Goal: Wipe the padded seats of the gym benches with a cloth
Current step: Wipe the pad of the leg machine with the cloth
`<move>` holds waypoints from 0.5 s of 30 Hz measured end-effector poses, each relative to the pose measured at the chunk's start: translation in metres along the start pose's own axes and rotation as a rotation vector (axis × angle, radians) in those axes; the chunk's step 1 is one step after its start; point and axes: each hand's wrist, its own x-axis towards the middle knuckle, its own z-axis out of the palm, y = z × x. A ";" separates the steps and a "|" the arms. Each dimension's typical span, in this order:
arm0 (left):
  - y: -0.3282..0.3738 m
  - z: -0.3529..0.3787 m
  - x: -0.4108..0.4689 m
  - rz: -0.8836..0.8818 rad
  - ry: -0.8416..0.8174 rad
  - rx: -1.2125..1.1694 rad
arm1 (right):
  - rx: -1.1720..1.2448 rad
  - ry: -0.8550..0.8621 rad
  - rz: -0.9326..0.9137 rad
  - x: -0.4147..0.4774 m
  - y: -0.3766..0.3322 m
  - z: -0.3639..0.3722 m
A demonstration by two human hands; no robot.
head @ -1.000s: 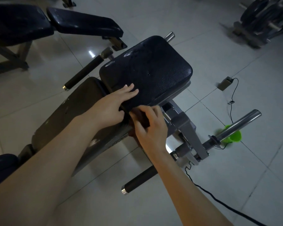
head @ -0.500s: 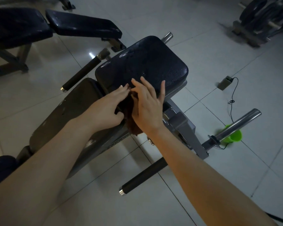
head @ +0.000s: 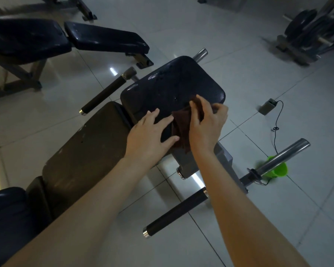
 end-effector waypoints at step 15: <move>-0.026 -0.031 0.026 0.003 -0.077 -0.034 | 0.105 -0.089 -0.094 -0.034 -0.007 -0.024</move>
